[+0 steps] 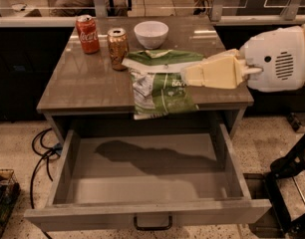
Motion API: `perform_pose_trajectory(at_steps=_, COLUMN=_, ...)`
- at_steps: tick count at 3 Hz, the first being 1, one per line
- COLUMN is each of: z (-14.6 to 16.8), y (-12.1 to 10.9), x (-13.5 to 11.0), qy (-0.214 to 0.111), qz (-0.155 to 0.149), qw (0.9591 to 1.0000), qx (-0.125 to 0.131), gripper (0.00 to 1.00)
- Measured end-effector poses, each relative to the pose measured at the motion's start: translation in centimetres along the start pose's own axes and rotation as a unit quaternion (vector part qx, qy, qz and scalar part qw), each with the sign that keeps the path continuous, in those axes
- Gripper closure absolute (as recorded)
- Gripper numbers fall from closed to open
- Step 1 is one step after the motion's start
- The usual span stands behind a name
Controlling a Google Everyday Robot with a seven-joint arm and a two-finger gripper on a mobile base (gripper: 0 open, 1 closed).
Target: Place green jalapeno chip bag into top drawer
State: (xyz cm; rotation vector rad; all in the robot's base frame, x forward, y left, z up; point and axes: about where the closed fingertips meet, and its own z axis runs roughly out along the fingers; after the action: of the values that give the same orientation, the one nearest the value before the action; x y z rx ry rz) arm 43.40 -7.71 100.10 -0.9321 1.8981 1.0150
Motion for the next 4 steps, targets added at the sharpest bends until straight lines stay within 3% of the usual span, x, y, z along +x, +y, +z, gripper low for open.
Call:
perform_pose_trajectory(at_steps=1, z=0.05, y=0.14, x=-0.13, qy=0.000, qz=-0.002, qw=1.0000, qx=-0.001, gripper=0.82)
perform_pose_trajectory(at_steps=3, z=0.10, y=0.52, x=-0.35, qy=0.000, qz=-0.006, qw=1.0000, qx=-0.001, gripper=0.35)
perform_pose_trajectory(at_steps=4, z=0.12, y=0.77, x=-0.49, qy=0.000, qz=-0.008, qw=1.0000, qx=-0.002, gripper=0.04)
